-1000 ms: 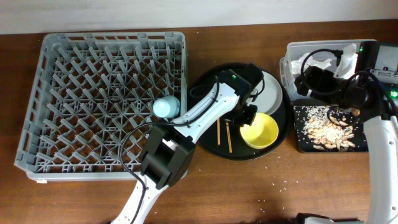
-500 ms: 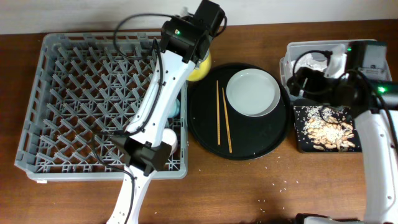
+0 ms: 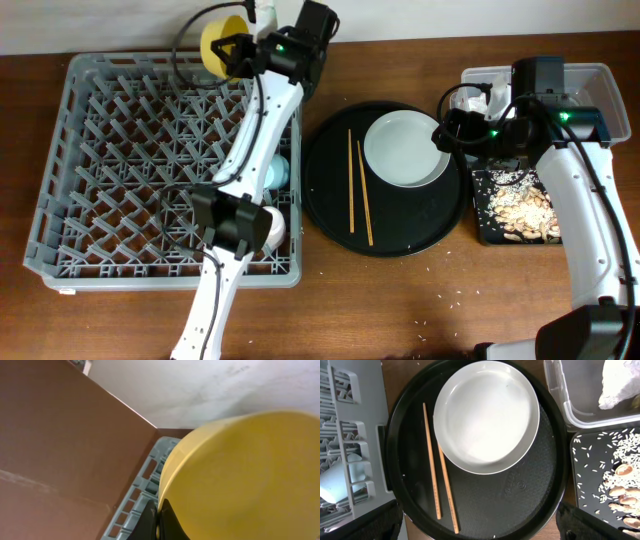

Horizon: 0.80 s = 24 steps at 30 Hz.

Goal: Sort waste into correct bins and load items into the dishwasher rack
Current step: 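Grasp the yellow bowl with the left gripper and place it in the rack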

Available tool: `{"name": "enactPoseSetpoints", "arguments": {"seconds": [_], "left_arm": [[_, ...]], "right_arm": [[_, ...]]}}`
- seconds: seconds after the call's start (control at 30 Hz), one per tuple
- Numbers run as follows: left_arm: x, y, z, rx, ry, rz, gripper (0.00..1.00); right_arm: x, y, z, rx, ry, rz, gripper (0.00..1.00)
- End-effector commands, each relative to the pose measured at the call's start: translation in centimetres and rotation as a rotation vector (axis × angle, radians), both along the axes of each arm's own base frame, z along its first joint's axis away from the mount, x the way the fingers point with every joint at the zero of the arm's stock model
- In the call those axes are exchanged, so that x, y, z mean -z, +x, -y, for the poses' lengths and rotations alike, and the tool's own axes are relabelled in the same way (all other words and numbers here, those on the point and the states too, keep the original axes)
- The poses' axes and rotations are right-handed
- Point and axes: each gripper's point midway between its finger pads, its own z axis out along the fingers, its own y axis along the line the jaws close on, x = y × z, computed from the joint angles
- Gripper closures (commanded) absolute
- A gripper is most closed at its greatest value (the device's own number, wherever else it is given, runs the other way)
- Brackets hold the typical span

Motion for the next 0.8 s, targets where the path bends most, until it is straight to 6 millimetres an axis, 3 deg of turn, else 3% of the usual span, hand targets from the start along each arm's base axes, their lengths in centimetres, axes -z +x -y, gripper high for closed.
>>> {"name": "enactPoseSetpoints", "arguments": {"seconds": [0.0,0.17,0.37,0.5,0.63,0.77], "left_arm": [[1.9,0.5,0.2,-0.017,0.050,-0.014,1.00],[5.5,0.8,3.1,0.052,0.016,-0.085,1.00],[8.9,0.4,4.1,0.088,0.008,-0.201,1.00],[9.2,0.3,4.2,0.089,0.018,-0.217,1.00],[10.2,-1.8,5.0,0.120,0.056,-0.368,1.00],[12.0,-3.5,6.1,0.162,-0.003,-0.501,0.78]], "right_arm": [[0.5,-0.1,0.0,-0.006,-0.010,-0.013,0.02],[0.5,-0.1,0.0,-0.006,-0.010,-0.013,0.02],[0.5,-0.1,0.0,-0.006,-0.011,-0.013,0.02],[0.5,-0.1,0.0,-0.006,-0.010,-0.013,0.02],[0.5,-0.1,0.0,-0.006,-0.011,-0.013,0.02],[0.5,-0.1,0.0,-0.006,-0.010,-0.013,0.02]]}}
